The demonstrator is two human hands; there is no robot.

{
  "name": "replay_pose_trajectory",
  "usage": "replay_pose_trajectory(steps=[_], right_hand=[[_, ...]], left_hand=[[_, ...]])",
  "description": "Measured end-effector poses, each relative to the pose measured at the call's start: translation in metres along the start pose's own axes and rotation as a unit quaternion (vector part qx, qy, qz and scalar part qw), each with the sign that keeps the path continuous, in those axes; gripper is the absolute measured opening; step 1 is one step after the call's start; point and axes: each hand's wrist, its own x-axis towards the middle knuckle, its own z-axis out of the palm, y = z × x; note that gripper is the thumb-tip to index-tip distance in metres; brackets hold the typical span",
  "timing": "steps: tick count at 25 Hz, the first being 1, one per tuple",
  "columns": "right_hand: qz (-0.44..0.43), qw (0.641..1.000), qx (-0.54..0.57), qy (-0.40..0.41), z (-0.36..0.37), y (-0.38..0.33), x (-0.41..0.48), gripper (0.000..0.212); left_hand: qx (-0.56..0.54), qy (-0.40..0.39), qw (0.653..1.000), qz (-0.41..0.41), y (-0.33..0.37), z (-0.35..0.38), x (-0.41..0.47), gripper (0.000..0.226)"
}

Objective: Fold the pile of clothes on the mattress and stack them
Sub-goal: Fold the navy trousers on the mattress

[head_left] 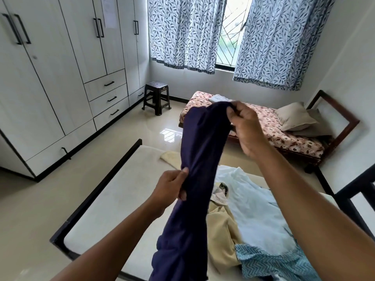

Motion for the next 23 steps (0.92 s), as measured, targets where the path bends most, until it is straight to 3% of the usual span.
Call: replay_pose_trajectory(steps=[2,3,4,6,8,9,12,14,16,19,21,23], right_hand=[[0.079,0.992,0.1,-0.027,0.008,0.015,-0.01,0.023],[0.109,0.983,0.137,-0.048,0.01,0.019,-0.017,0.025],[0.127,0.975,0.168,-0.068,0.01,0.022,-0.021,0.027],[0.139,0.968,0.187,-0.093,0.009,0.026,-0.026,0.032],[0.131,0.976,0.147,-0.089,0.011,0.03,-0.03,0.042],[0.122,0.982,0.117,-0.089,0.012,0.033,-0.031,0.047],[0.08,0.99,0.03,-0.115,0.016,0.036,-0.032,0.052],[0.049,0.992,-0.027,-0.109,0.014,0.039,-0.029,0.042],[0.028,0.993,-0.091,-0.068,0.007,0.048,-0.028,0.038],[0.039,0.991,-0.128,0.015,-0.009,0.071,-0.037,0.027],[0.055,0.994,-0.097,0.001,-0.012,0.083,-0.048,0.009],[0.122,0.991,0.018,-0.056,-0.011,0.084,-0.057,0.021]], left_hand=[[0.114,-0.158,0.978,-0.077,0.008,-0.009,-0.001,0.052],[0.183,-0.203,0.957,-0.097,0.012,-0.017,0.002,0.047],[0.229,-0.201,0.948,-0.097,0.016,-0.025,0.006,0.038],[0.216,-0.062,0.973,-0.055,0.028,-0.041,0.017,0.023],[0.15,0.107,0.982,0.046,0.045,-0.048,0.026,0.014],[0.13,0.126,0.98,0.088,0.054,-0.048,0.03,0.016],[0.108,-0.026,0.986,0.124,0.067,-0.033,0.038,0.028],[0.144,-0.054,0.979,0.134,0.061,-0.025,0.044,0.02],[0.143,0.001,0.978,0.15,0.053,-0.027,0.049,0.014],[0.114,0.093,0.973,0.176,0.046,-0.03,0.05,0.024],[0.107,0.154,0.962,0.197,0.045,-0.025,0.048,0.025],[0.099,0.182,0.958,0.197,0.044,-0.019,0.048,0.024]])
